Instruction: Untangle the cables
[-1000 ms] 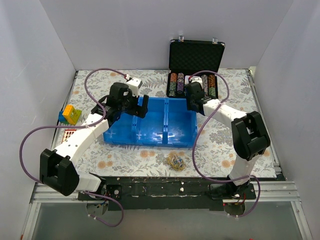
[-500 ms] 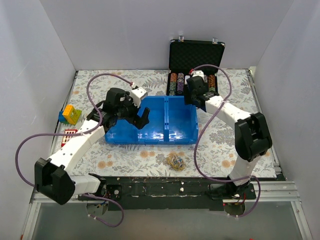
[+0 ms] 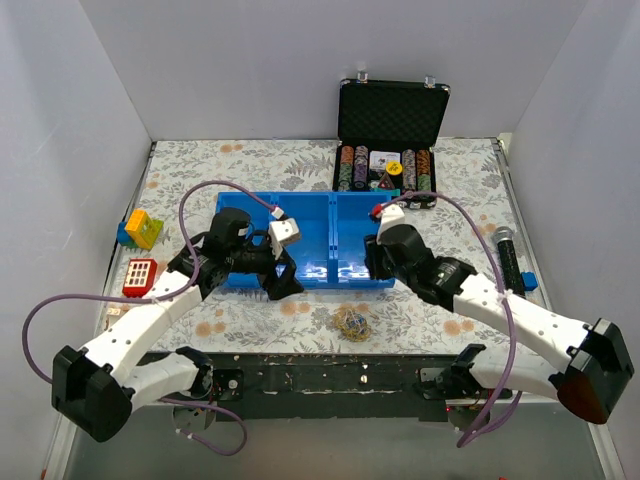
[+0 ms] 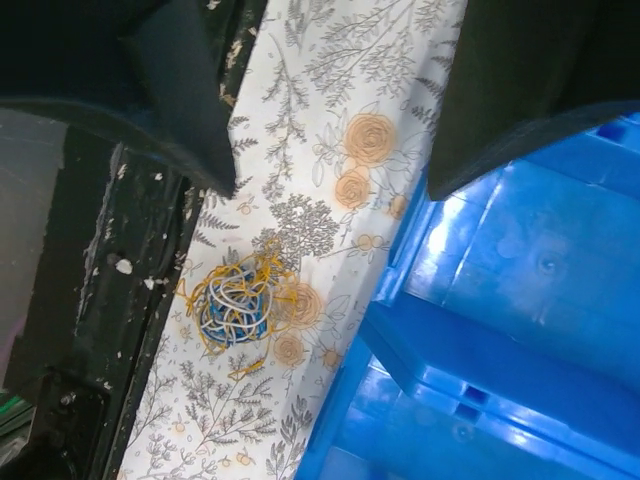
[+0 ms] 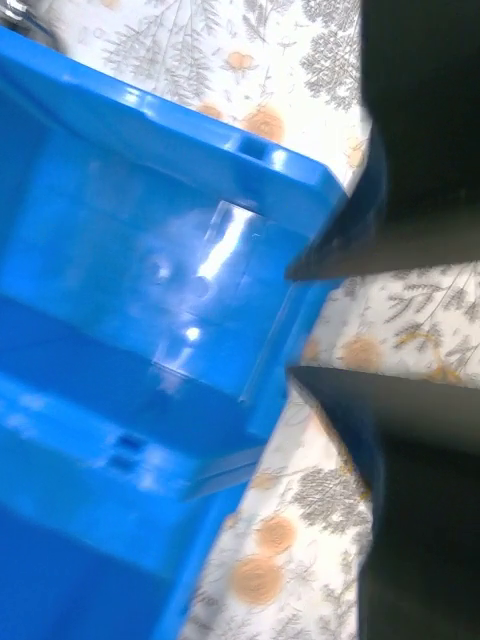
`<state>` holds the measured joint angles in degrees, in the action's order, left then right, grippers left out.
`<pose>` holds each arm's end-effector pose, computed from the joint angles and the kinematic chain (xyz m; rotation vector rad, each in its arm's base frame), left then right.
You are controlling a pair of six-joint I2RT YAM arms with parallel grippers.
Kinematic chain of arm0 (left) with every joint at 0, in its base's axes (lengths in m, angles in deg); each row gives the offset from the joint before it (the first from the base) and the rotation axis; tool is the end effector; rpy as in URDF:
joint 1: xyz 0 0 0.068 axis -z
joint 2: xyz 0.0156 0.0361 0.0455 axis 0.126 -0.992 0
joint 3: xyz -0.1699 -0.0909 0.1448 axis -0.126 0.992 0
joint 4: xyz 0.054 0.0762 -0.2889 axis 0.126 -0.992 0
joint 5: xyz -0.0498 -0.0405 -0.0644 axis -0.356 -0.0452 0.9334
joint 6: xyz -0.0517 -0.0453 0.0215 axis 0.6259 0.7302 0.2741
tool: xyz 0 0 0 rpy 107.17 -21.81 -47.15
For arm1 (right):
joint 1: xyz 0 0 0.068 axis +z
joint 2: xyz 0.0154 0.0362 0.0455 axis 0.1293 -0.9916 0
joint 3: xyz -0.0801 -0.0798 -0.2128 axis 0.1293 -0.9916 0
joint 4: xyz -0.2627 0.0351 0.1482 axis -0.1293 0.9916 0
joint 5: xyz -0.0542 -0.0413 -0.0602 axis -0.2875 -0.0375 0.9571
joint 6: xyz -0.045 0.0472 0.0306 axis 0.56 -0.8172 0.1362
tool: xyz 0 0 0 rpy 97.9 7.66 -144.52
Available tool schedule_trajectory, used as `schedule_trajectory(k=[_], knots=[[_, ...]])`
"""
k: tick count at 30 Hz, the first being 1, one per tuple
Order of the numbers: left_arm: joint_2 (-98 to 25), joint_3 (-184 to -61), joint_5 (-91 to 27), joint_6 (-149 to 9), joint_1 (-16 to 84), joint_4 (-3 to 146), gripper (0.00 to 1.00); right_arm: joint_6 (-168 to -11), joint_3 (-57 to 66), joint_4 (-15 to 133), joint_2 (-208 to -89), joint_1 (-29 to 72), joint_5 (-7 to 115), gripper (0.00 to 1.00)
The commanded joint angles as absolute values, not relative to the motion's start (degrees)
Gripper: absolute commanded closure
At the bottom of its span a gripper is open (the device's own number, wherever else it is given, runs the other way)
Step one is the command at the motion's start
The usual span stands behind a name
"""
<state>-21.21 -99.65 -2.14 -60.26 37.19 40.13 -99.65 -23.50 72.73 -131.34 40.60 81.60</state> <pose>0.2350 -0.1778 0.2393 0.5601 2.3232 -1.2036 0.2329 0.2290 0.2297 -0.3611 2.0582 0.3317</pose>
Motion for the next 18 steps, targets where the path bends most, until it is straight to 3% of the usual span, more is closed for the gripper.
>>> schedule_trajectory(k=[1, 2, 3, 4, 5, 6, 7, 8, 10, 15, 18], knots=[[-21.21, -100.03, -1.36, -59.68, 38.52, 43.41, 0.37, -104.38, -28.02, 76.29, -125.94, 42.05, 79.74, 0.8], [-21.56, -100.21, -1.88, -59.59, 39.05, 43.67, 0.56, -105.0, -28.46, 77.34, -124.71, 42.4, 80.43, 0.96], [-21.91, -100.38, -2.67, -59.24, 39.84, 43.93, 0.68, -105.87, -28.73, 78.13, -123.48, 42.32, 81.22, 0.99], [-22.18, -100.39, -3.28, -59.06, 40.71, 44.11, 0.79, -106.14, -29.08, 78.75, -122.6, 42.32, 81.23, 0.99], [-22.53, -100.21, -3.99, -59.06, 41.68, 44.29, 0.84, -106.23, -29.43, 78.93, -121.98, 42.32, 80.62, 0.99], [-22.71, -99.78, -4.52, -58.97, 42.82, 44.55, 0.83, -106.32, -29.7, 79.19, -121.45, 42.4, 79.83, 0.85], [-22.97, -98.73, -4.7, -58.63, 43.61, 45.34, 0.7, -106.58, -29.96, 79.45, -121.01, 42.49, 79.04, 0.7], [-23.15, -97.76, -4.52, -58.45, 44.84, 46.04, 0.51, -107.02, -30.31, 79.63, -120.66, 42.75, 78.68, 0.59], [-23.58, -96.18, -4.17, -57.31, 46.95, 48.93, 0.31, -107.72, -31.1, 80.16, -119.87, 42.93, 78.86, 0.47], [-27.09, -93.88, -5.05, -55.46, 52.32, 53.86, 0.09, -108.51, -32.07, 80.77, -116.89, 43.11, 79.38, 0.37], [-30.61, -93.53, -6.71, -53.53, 54.6, 57.02, 0.03, -109.74, -34.09, 80.25, -113.64, 43.46, 79.29, 0.37]])
